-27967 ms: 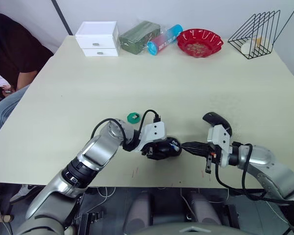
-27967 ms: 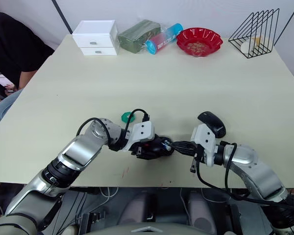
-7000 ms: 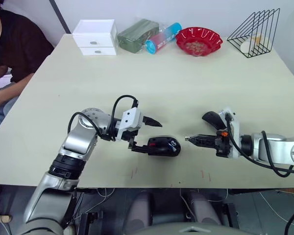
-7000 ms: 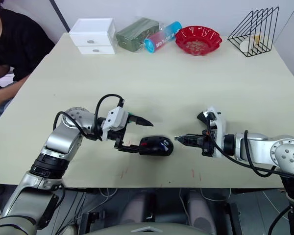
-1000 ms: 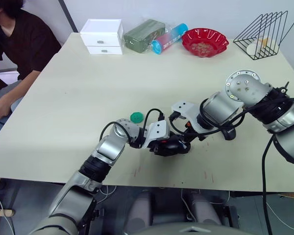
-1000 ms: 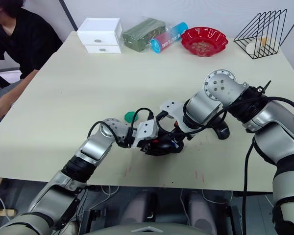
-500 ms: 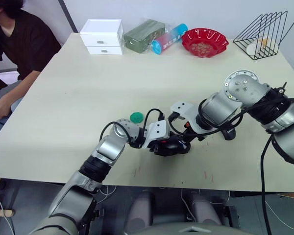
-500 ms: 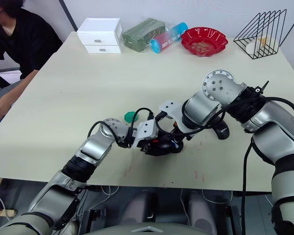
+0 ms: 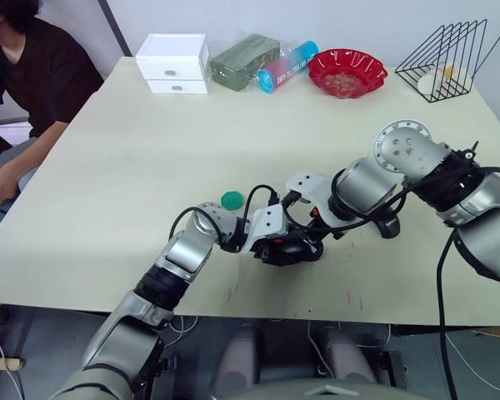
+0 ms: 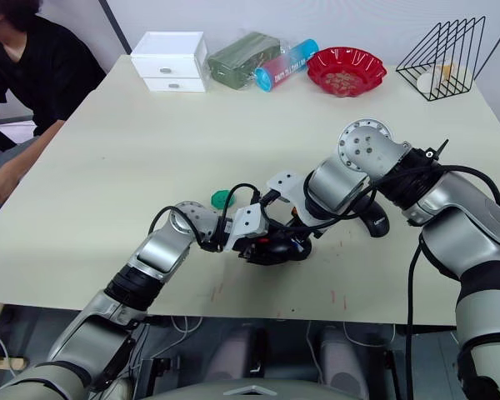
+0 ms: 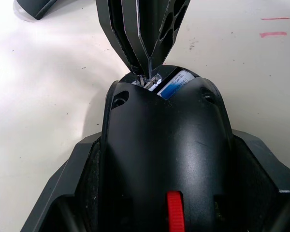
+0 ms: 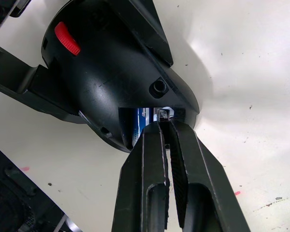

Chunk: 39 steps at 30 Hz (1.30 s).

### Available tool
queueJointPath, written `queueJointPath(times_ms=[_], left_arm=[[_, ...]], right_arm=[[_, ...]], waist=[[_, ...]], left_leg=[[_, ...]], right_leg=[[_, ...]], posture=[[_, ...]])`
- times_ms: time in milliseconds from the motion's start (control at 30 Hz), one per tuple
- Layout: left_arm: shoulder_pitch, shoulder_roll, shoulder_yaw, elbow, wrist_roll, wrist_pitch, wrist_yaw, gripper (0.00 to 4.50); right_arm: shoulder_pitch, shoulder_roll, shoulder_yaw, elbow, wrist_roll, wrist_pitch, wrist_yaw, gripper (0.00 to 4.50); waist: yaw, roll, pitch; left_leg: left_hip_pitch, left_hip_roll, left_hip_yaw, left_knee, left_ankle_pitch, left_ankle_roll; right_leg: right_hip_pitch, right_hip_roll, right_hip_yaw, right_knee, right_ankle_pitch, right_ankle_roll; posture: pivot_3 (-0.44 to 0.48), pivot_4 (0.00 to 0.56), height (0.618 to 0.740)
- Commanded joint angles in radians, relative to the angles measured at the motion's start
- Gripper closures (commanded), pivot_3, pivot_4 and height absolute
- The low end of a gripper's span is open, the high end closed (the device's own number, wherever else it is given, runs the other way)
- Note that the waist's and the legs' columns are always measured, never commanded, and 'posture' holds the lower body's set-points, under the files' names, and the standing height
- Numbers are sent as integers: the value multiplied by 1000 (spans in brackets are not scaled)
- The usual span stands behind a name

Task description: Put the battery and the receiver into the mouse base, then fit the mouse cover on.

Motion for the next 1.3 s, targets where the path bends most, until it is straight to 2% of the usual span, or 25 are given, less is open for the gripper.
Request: queueJointPath(times_ms=[33, 200, 933, 967, 1000, 1100, 1133, 1300], left_arm=[[19, -13, -42, 10, 33, 14, 18, 1586], [21, -11, -41, 7, 33, 17, 18, 1586], [18, -13, -41, 6, 38, 22, 14, 1586], [20, -12, -41, 4, 38, 23, 14, 1586], [21, -12, -41, 3, 38, 24, 15, 1586], [22, -12, -42, 1, 37, 24, 15, 1586], [23, -13, -42, 1, 37, 24, 16, 1586], [27, -12, -41, -5, 36, 26, 16, 1586]], right_arm=[[15, 6, 0, 4, -4, -3, -6, 4500], [10, -12, 30, -21, -4, 23, 44, 4500], [56, -32, 20, -56, -4, -31, -44, 4500], [60, -31, 18, -59, -4, -32, -45, 3969], [62, -31, 17, -62, -4, -32, -46, 3809], [64, -29, 11, -65, -4, -32, -49, 2493], [64, -28, 9, -65, -4, -32, -50, 2178], [64, -32, 5, -71, -4, -28, -46, 2178]], waist=[[0, 0, 0], [1, 0, 0], [3, 0, 0], [3, 0, 0], [3, 0, 0], [3, -1, -1], [2, -1, -1], [2, -1, -1]], left_leg=[[0, 0, 0, 0, 0, 0], [0, 0, 0, 0, 0, 0], [-1, 0, 0, -1, 0, 0], [-1, 0, 0, -1, 0, 0], [-1, 0, 0, -1, 0, 0], [-1, 0, 0, -1, 0, 0], [0, 0, -1, -1, 0, 0], [-1, 0, -1, -1, 0, 0]], right_leg=[[0, 0, 0, 0, 0, 0], [0, 0, 0, 0, 0, 0], [0, -1, -1, -1, 0, 0], [0, -1, -1, -1, 0, 0], [0, -1, -1, -1, 0, 0], [0, -1, -1, -1, 0, 0], [0, -1, -1, -1, 0, 0], [0, -2, -1, -1, 0, 0]], posture=[[0, 150, 740], [0, 150, 740], [0, 150, 740], [0, 150, 740], [0, 150, 740], [0, 150, 740], [0, 150, 740], [0, 150, 740]])
